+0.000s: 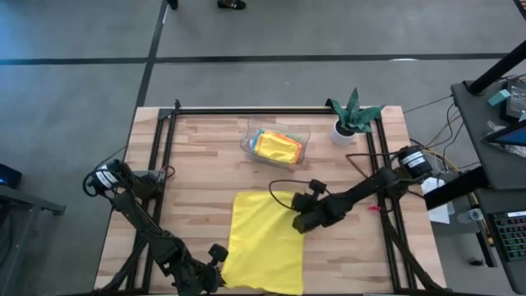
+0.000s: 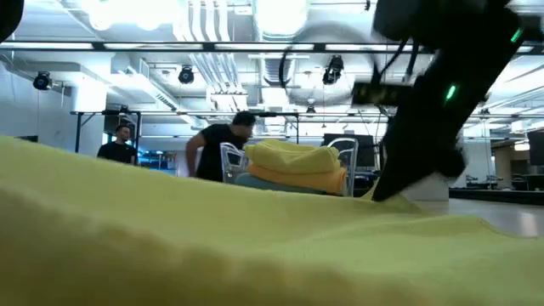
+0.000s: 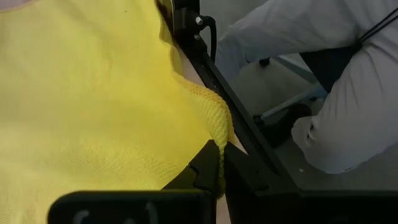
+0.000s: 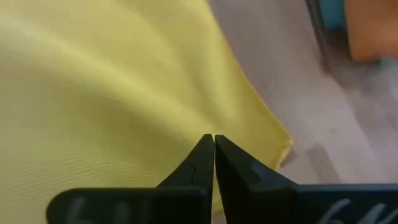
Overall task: Fold microfiber towels
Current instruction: Fold the yellow towel
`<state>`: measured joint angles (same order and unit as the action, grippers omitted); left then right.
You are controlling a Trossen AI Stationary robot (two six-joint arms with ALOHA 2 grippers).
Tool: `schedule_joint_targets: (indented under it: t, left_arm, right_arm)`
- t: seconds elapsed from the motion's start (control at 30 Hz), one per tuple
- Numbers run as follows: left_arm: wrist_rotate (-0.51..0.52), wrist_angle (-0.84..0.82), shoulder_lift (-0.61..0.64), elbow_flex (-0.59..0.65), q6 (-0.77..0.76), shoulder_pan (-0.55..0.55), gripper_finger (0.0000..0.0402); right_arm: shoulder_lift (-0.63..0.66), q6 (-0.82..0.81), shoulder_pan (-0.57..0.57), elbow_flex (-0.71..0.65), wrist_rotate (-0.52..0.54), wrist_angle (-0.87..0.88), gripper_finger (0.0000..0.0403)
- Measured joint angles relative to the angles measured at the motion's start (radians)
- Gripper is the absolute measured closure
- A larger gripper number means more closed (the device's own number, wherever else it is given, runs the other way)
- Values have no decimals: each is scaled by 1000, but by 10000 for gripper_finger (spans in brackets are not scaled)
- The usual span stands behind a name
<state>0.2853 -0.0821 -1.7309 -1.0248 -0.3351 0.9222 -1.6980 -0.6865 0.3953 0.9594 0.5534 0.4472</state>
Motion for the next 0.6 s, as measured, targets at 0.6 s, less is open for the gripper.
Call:
schedule_joint_targets:
  t: [0.6]
  left_arm:
    - [5,-1,0,1,6,-15,402]
  right_arm:
    - [108,150,464,33,-8,-443,321]
